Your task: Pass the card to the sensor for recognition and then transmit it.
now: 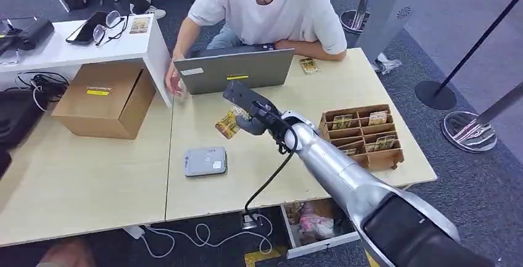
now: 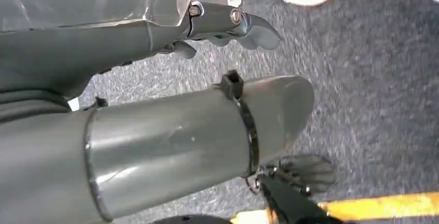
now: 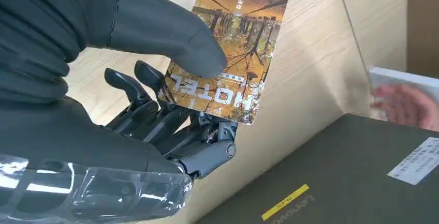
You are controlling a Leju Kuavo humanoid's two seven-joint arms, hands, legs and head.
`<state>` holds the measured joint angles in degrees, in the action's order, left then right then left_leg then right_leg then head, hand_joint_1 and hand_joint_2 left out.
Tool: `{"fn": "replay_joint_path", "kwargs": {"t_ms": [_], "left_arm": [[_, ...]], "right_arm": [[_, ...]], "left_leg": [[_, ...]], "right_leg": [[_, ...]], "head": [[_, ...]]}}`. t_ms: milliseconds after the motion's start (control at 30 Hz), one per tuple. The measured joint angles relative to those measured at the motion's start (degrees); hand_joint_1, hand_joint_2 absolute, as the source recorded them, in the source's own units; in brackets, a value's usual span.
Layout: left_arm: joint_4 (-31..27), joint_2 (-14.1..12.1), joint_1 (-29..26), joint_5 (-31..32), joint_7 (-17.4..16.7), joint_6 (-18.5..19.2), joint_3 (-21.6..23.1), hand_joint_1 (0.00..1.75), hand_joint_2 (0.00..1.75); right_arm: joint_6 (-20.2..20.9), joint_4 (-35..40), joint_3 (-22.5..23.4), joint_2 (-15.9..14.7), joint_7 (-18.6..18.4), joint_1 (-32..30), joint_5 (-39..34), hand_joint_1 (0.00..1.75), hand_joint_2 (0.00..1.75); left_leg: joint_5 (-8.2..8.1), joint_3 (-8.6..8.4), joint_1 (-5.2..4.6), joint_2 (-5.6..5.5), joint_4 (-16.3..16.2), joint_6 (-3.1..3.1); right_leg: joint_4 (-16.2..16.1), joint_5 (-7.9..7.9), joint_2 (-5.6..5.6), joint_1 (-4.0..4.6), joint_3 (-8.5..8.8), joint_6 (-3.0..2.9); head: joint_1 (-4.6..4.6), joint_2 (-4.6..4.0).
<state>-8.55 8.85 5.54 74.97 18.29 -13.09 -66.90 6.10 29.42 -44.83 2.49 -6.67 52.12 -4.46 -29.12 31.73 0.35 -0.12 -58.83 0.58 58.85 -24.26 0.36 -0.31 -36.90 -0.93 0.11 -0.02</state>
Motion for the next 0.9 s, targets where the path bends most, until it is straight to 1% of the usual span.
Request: {"fn": "replay_joint_path", "kwargs": {"t_ms": [133,267,567,767,900], "left_arm": [[0.0,-0.3,0.1,0.2,-0.1,0.5,0.0,0.0,0.0],[0.0,-0.4,0.3,0.2,0.1,0.1,0.0,0.0,0.0],[0.0,-0.2,0.8,0.9,0.5,-0.1,0.0,0.0,0.0],[0.0,-0.2,0.9,1.1,0.5,0.1,0.0,0.0,0.0],[0.0,-0.2,0.9,1.6,0.5,0.5,0.0,0.0,0.0]], "right_arm": [[-0.2,-0.9,0.2,0.7,-0.9,0.3,-0.1,1.75,1.75],[-0.4,-1.5,0.8,1.1,-1.4,0.3,-0.2,1.75,1.75],[-0.9,-2.8,1.3,1.7,-1.6,-0.2,-0.6,1.75,1.75],[-0.6,-2.9,1.3,2.2,-1.7,-0.6,-0.3,1.75,1.75],[0.5,-2.8,1.3,2.6,-1.7,-1.2,-0.3,1.75,1.75]], "left_leg": [[0.0,0.0,0.02,0.0,0.0,0.0],[0.0,0.0,0.02,-0.01,0.0,0.0],[0.02,0.0,0.01,-0.01,0.0,0.02],[0.01,0.0,0.02,0.0,0.0,0.02],[0.02,0.0,0.03,0.0,0.0,0.03]], "right_leg": [[0.0,0.0,0.0,0.01,0.0,0.0],[0.0,0.0,-0.01,0.01,0.0,0.0],[0.0,0.0,0.0,0.01,0.0,0.0],[0.0,0.0,0.0,0.02,-0.01,0.0],[0.0,0.0,0.0,0.02,0.0,0.0]], "head": [[-0.02,0.0],[-0.04,0.0],[-0.04,0.0],[-0.04,0.0],[-0.04,0.0]]}}
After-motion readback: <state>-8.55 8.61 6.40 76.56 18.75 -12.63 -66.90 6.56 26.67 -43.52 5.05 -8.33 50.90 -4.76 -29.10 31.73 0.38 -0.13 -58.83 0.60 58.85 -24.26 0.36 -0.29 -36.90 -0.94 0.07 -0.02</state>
